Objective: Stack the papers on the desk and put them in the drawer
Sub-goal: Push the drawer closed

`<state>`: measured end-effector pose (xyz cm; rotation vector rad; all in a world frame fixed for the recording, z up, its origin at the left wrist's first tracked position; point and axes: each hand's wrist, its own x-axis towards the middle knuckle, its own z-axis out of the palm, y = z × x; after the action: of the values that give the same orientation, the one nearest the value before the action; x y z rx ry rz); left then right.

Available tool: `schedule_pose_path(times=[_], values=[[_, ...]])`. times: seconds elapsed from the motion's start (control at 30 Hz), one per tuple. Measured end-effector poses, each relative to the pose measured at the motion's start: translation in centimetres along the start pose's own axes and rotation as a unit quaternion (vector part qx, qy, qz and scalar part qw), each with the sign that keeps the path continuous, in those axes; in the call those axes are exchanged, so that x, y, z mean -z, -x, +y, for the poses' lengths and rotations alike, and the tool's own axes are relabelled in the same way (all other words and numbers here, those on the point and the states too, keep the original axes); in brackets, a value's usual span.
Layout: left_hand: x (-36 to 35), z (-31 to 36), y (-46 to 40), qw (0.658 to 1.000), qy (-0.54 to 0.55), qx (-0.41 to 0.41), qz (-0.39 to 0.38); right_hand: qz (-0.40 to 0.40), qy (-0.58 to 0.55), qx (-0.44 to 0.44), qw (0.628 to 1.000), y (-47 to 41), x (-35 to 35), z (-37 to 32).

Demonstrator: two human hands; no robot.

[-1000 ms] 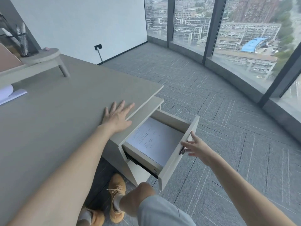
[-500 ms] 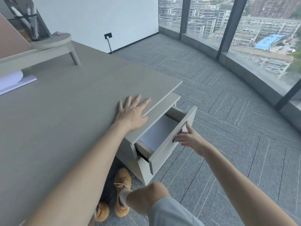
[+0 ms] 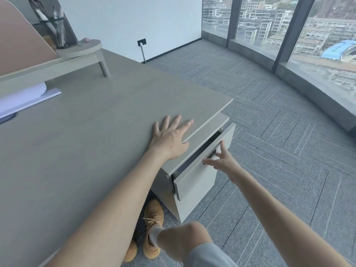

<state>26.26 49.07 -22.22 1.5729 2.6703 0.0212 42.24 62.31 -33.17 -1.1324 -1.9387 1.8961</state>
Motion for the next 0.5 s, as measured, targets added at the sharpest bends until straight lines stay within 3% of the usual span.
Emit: schedule_pose_path(times=[0.5], values=[[-0.3,-0.1,-0.1,1.0,-0.005,0.001,0.008,0.026,0.05,0.016,0.998,-2.9,-1.6,0.2]])
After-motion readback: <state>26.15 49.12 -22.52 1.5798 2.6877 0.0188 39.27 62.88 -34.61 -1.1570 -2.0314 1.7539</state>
